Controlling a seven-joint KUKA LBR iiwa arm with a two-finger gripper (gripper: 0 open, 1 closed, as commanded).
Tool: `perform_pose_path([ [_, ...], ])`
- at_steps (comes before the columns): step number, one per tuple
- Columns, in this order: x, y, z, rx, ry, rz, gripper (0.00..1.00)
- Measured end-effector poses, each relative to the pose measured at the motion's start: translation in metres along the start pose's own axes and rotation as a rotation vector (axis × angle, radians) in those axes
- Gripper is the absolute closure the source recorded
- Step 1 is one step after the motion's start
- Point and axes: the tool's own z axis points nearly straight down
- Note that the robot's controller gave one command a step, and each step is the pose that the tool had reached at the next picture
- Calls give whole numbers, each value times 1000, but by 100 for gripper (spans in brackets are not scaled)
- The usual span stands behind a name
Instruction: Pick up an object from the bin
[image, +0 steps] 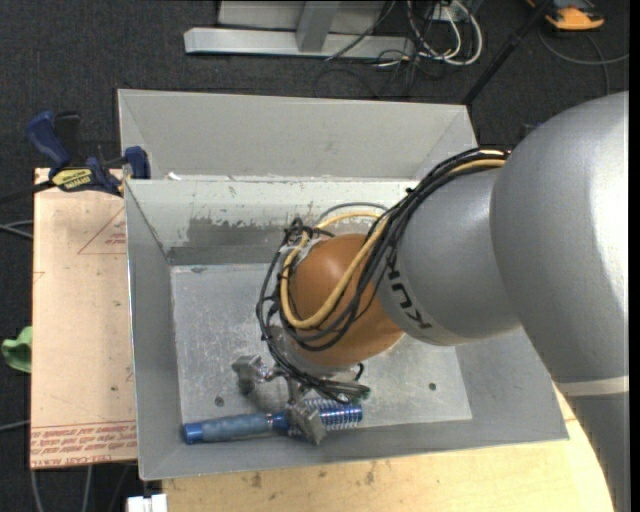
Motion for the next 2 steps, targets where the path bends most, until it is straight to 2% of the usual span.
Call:
perform_pose_path([
  [2,2,2,0,-1,5,-133,0],
])
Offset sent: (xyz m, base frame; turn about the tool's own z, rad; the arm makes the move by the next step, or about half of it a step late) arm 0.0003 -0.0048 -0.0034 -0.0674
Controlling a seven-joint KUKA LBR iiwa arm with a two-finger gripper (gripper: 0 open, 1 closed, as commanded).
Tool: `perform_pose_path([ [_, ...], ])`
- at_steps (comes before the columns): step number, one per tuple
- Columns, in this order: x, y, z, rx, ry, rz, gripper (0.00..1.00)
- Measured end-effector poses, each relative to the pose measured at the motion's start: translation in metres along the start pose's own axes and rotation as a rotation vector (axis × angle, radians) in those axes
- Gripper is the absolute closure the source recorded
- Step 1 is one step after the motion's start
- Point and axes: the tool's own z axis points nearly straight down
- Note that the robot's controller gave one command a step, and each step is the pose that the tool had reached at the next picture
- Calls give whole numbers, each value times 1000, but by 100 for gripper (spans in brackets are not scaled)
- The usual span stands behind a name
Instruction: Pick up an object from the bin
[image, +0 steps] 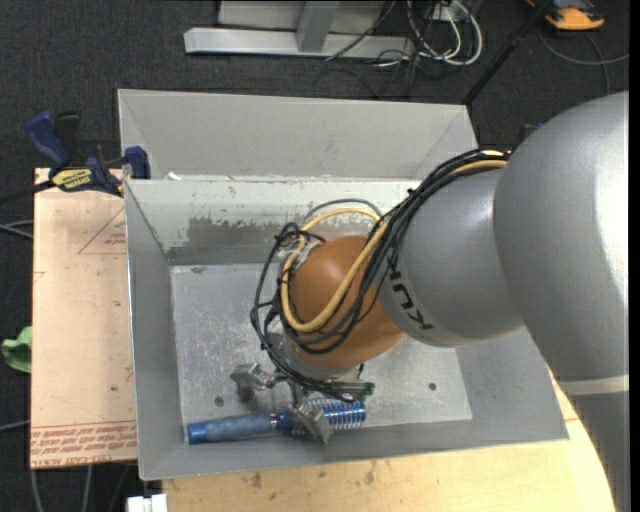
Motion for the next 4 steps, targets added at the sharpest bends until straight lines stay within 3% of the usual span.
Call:
perform_pose_path([
  [1,-2,0,1,0,3,23,0],
  [2,-2,-2,1,3,0,28,100],
  [3,-27,-3,-105,3,-4,56,100],
  [4,-25,-3,-100,-2,5,58,0],
])
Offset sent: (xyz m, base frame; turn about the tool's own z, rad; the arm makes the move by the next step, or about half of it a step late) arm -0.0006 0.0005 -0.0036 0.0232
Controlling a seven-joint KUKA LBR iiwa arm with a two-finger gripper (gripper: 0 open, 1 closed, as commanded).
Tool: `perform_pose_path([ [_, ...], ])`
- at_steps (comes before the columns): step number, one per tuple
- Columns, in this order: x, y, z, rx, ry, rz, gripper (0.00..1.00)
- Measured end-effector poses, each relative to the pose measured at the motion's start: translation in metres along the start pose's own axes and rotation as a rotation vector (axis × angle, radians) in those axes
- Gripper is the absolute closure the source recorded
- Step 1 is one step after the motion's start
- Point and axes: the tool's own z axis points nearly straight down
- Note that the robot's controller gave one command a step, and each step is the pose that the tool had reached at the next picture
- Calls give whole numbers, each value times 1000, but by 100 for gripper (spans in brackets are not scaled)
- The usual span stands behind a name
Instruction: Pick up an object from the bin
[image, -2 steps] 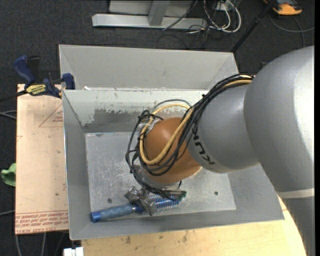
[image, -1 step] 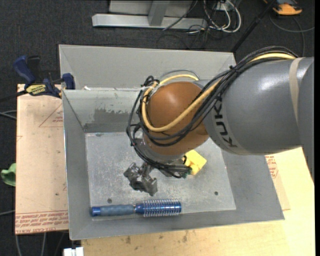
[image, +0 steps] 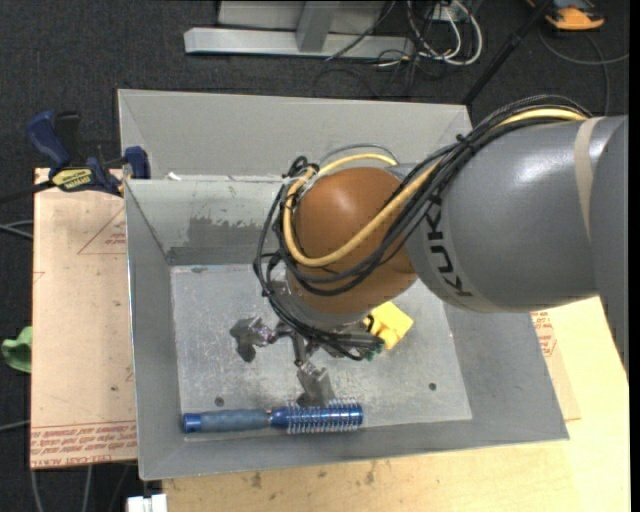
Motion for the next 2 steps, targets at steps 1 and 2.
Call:
perform_pose_path([
  [1,28,0,77,-3,9,92,0],
  [2,32,-13,103,4,-7,54,0],
])
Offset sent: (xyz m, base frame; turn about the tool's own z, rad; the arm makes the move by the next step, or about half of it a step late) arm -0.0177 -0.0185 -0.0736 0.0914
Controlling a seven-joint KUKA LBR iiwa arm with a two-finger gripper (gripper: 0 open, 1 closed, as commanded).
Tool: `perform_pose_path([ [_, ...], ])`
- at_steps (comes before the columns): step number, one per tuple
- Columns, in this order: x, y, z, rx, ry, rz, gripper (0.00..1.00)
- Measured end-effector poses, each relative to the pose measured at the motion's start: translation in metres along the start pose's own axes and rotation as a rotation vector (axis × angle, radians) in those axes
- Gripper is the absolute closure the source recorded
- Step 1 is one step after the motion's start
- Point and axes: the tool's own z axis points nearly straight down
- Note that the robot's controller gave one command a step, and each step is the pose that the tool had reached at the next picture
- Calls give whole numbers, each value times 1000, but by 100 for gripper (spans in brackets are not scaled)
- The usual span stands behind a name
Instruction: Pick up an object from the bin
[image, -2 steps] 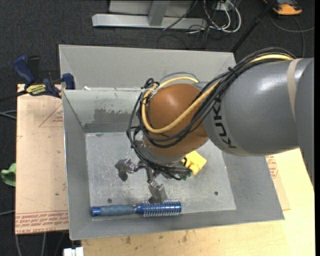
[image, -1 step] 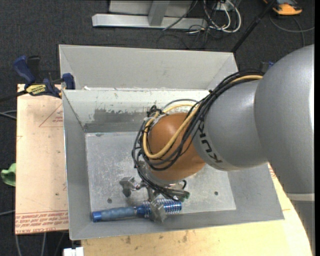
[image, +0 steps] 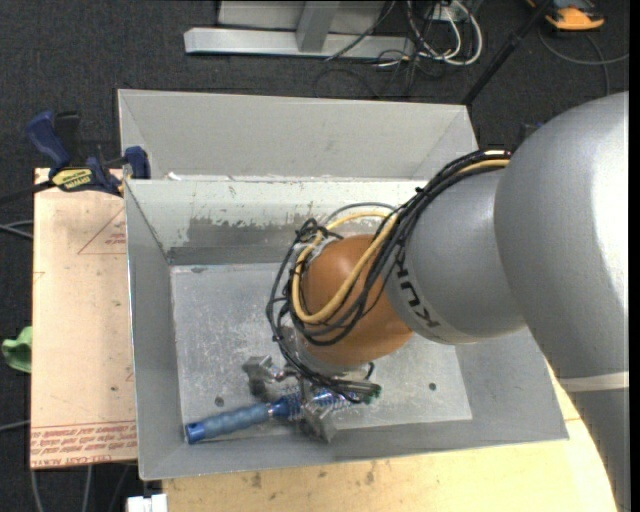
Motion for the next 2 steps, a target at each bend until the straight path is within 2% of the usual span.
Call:
perform_pose_path([
  [1,2,2,1,-4,7,1,100],
  [2,-16,-5,-191,1,-1,90,100],
])
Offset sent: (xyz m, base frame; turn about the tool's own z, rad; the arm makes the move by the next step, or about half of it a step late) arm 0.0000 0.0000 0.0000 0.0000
